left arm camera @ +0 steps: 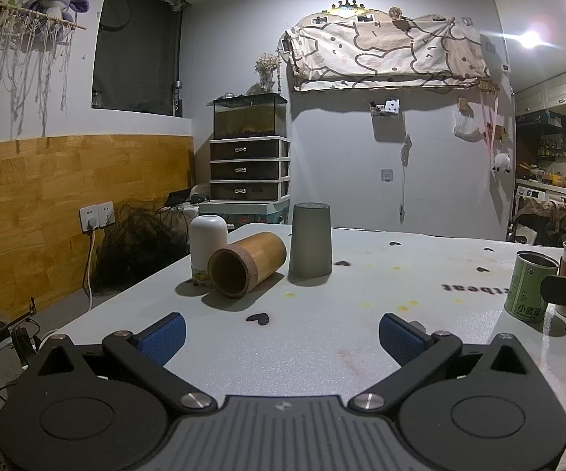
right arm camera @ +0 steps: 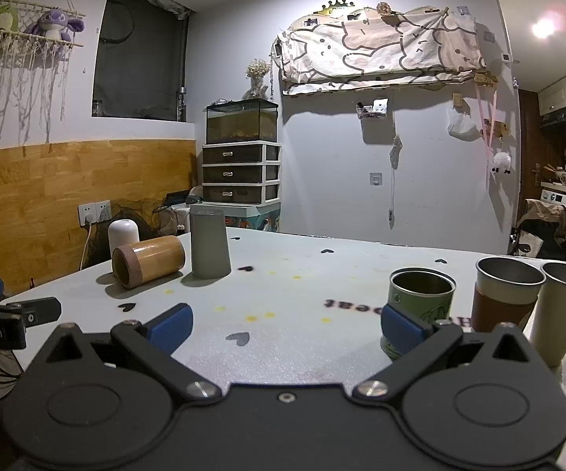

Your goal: Flip cup upright

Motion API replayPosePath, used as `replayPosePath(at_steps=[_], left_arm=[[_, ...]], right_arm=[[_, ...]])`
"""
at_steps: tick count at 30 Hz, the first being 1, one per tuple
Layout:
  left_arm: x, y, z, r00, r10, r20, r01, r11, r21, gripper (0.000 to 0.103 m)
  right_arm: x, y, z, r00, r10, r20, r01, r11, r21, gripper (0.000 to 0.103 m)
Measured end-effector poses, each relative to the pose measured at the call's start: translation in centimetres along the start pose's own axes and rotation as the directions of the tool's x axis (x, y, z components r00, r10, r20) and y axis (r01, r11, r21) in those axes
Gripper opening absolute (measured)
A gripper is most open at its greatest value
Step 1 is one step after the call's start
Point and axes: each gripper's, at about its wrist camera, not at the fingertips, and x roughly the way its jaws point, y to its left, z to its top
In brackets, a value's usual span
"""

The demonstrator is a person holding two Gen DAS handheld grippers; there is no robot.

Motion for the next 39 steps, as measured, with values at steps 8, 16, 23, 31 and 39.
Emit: replayPosePath(at_steps=[8,16,23,31,39], left_arm=[[0.1,-0.1,-0.1,1.000,-0.002,-0.002,0.002,1.000,0.000,0.103],[0.2,-0.1,-0.2,1.000,-0.001,-0.003,0.001,1.000,-0.001,0.103],[0.2,-0.1,-0.2,1.000,-0.004,-0.001,0.004,1.000,0.001,0.103],[4.2,2.3,1.9,1.000,-0.023,-0.006,0.023,0.999,-0.023,0.103],[12.0,4.9,5.2,0.992,-0.126,-0.020,0.126,0.992,0.024,0.102]], right_arm=[[-0.1,0.0,0.0,1.000,0.001,0.001,-0.001,1.000,-0.001,0.103],[-0.1,0.0,0.0,1.000,0.000,0.001,0.000,1.000,-0.001,0.103],[-0.2,-0.2,0.0,1.000,-0.001,0.002,0.001,1.000,0.001,0.103],[-0.5,-0.2,0.1,1.000,0.001,0.009,-0.001,1.000,0.004,0.103],[-0.9,0.3,0.1,1.000,0.012,0.012,-0.012,1.000,0.002,0.103]])
